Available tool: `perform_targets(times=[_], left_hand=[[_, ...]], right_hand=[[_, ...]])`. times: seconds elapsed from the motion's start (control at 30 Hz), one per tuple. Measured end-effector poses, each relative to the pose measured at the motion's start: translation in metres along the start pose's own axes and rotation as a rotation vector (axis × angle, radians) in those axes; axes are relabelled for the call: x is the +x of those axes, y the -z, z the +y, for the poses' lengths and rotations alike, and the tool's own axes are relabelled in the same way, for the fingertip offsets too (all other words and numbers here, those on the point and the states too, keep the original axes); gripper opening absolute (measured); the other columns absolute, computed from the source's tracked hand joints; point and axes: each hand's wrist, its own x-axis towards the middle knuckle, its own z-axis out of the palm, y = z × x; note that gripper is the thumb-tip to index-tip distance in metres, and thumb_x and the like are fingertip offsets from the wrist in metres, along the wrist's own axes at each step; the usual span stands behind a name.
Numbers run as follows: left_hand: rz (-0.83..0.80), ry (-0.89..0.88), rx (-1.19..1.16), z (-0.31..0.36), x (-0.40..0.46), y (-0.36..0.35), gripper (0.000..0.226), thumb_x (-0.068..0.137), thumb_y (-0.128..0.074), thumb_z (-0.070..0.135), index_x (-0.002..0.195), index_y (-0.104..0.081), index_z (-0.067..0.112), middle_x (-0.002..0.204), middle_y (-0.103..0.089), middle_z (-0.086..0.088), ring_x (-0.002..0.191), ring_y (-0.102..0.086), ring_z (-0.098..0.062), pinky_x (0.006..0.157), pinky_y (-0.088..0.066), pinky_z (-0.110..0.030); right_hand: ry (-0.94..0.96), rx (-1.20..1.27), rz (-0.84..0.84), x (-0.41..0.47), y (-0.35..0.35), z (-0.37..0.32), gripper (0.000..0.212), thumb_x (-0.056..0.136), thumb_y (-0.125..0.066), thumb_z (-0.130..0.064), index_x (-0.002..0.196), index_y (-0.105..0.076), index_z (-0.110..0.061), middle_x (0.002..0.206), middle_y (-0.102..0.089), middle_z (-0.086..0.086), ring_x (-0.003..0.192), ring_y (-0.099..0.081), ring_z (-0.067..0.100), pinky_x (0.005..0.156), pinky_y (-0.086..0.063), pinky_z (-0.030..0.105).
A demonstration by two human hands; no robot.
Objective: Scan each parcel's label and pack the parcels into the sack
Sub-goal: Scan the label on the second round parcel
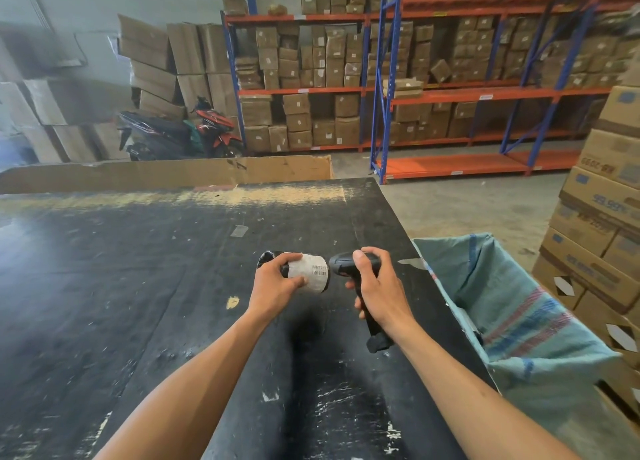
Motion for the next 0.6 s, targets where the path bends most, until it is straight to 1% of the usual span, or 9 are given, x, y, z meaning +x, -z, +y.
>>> perform_targets(times=[0.07, 0.2, 0.3, 0.37, 0.47, 0.53, 0.6], left_hand=[[0.002, -0.006, 0.004, 0.000, 0.000, 0.000, 0.046, 0.078, -0.080, 0.002, 0.120, -0.071, 0.017, 0.104, -0.064, 0.013, 0.096, -0.060, 0.003, 0.074, -0.051, -0.011], [-0.001, -0.003, -0.005, 0.000, 0.001, 0.001, 0.047, 0.077, -0.080, 0.001, 0.120, -0.071, 0.017, 0.102, -0.063, 0.019, 0.092, -0.060, 0.007, 0.071, -0.049, -0.006], [0.006, -0.003, -0.004, -0.002, 0.001, 0.002, 0.047, 0.078, -0.080, 0.002, 0.121, -0.071, 0.017, 0.104, -0.065, 0.013, 0.093, -0.060, 0.005, 0.071, -0.049, -0.006], [0.011, -0.006, -0.006, -0.002, 0.001, 0.002, 0.046, 0.078, -0.079, 0.002, 0.121, -0.071, 0.017, 0.106, -0.064, 0.010, 0.094, -0.060, 0.004, 0.070, -0.050, -0.006], [0.013, -0.003, -0.020, -0.002, 0.001, 0.002, 0.046, 0.079, -0.079, 0.002, 0.121, -0.071, 0.017, 0.105, -0.064, 0.012, 0.093, -0.060, 0.005, 0.071, -0.050, -0.007], [0.012, 0.008, -0.041, 0.000, -0.001, 0.001, 0.046, 0.079, -0.080, 0.002, 0.120, -0.071, 0.018, 0.103, -0.064, 0.016, 0.092, -0.060, 0.006, 0.071, -0.050, -0.007], [0.004, 0.010, -0.058, 0.001, -0.003, 0.000, 0.045, 0.079, -0.080, 0.003, 0.120, -0.071, 0.020, 0.104, -0.064, 0.018, 0.093, -0.061, 0.004, 0.070, -0.049, -0.005]], right_hand=[[-0.004, -0.007, -0.002, -0.001, 0.000, 0.000, 0.037, 0.101, -0.052, -0.063, 0.131, -0.049, -0.040, 0.088, -0.077, 0.005, 0.051, -0.066, 0.012, 0.045, -0.053, 0.027], [-0.015, -0.028, -0.006, -0.002, -0.001, 0.003, 0.036, 0.101, -0.052, -0.062, 0.130, -0.048, -0.041, 0.088, -0.077, 0.005, 0.051, -0.065, 0.012, 0.044, -0.054, 0.028], [-0.042, -0.075, 0.005, -0.003, -0.005, 0.010, 0.038, 0.099, -0.052, -0.064, 0.130, -0.045, -0.042, 0.089, -0.075, 0.006, 0.052, -0.065, 0.011, 0.044, -0.054, 0.028], [-0.086, -0.124, 0.021, -0.004, -0.008, 0.018, 0.041, 0.099, -0.050, -0.065, 0.131, -0.041, -0.041, 0.094, -0.072, 0.007, 0.060, -0.069, 0.016, 0.043, -0.054, 0.027], [-0.191, -0.185, 0.014, -0.005, -0.014, 0.035, 0.048, 0.099, -0.050, -0.066, 0.136, -0.036, -0.038, 0.102, -0.067, 0.008, 0.077, -0.072, 0.026, 0.043, -0.054, 0.026], [-0.249, -0.248, -0.013, -0.008, -0.019, 0.047, 0.053, 0.100, -0.048, -0.066, 0.140, -0.033, -0.034, 0.101, -0.066, 0.007, 0.083, -0.073, 0.029, 0.045, -0.057, 0.028], [-0.297, -0.311, -0.028, -0.011, -0.023, 0.059, 0.055, 0.101, -0.046, -0.065, 0.141, -0.031, -0.031, 0.102, -0.065, 0.007, 0.084, -0.074, 0.031, 0.050, -0.063, 0.035]])
